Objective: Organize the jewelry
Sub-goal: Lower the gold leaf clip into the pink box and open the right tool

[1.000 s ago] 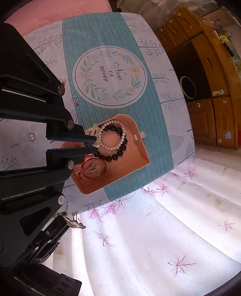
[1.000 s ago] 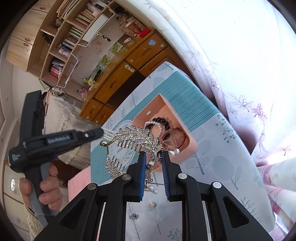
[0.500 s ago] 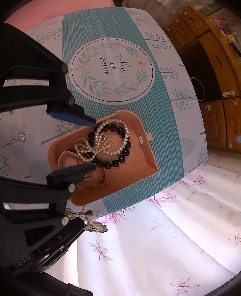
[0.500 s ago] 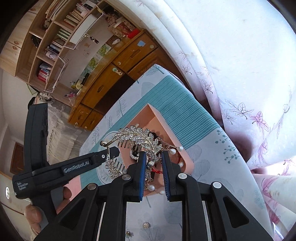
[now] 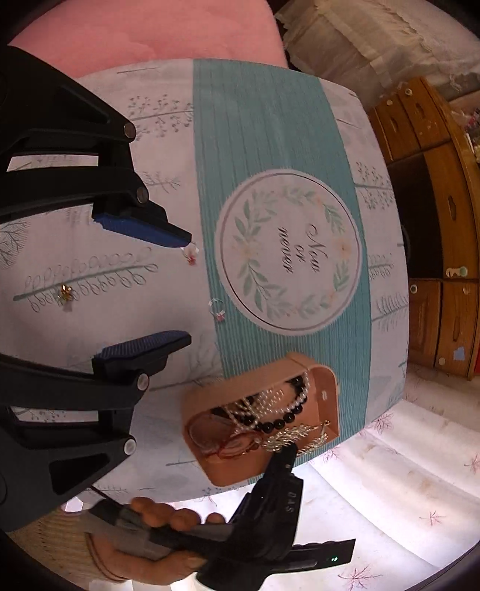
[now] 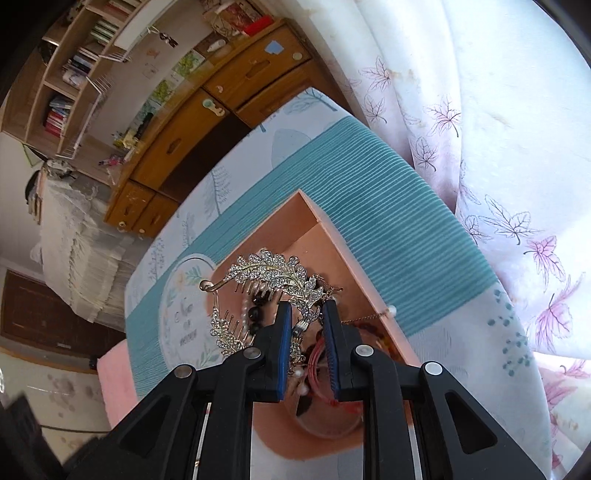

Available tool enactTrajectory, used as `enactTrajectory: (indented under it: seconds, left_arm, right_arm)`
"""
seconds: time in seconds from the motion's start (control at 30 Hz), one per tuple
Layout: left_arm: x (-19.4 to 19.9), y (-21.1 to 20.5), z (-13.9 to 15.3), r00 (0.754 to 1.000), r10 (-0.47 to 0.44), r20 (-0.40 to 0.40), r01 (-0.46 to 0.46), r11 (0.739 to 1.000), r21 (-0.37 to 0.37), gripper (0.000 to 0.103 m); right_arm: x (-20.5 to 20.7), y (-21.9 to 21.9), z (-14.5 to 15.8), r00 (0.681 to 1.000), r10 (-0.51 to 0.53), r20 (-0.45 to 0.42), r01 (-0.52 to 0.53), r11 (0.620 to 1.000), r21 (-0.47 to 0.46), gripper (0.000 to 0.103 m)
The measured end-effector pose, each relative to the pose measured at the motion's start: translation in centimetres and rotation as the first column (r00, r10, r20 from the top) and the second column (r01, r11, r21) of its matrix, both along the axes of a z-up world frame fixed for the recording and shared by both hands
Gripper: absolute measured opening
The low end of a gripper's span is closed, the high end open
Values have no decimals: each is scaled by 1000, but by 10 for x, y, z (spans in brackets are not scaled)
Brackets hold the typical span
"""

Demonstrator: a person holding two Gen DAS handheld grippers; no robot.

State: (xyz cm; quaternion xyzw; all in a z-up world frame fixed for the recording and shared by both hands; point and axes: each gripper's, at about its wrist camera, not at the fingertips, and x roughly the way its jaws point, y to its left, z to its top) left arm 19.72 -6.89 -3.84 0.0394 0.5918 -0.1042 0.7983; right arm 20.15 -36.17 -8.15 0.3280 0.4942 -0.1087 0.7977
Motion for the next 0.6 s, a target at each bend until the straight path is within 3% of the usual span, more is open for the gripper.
enactTrajectory:
  seconds: [0.2,0.3,0.47,0.6]
  left_arm:
    - [-25,66,-9,991,130,4,-130,991,-4,44]
    - [-31,90,-11,985,173,-2,-173,985,-17,44]
    - [-40,116,-16,977,212,-34,-213,976,-50,45]
    - [-49,120,-19,975,218,-31,-219,976,-18,46]
  right_arm:
    - [41,11,-22,999,17,-47,-21,995,-99,16]
    - [49,16,-27,999,28,-47,-32,995,-97,17]
    - [34,23,-18,999,44,-5,-44,995,-87,26]
    - [6,35,1,996,83,43,-78,992,-100,27]
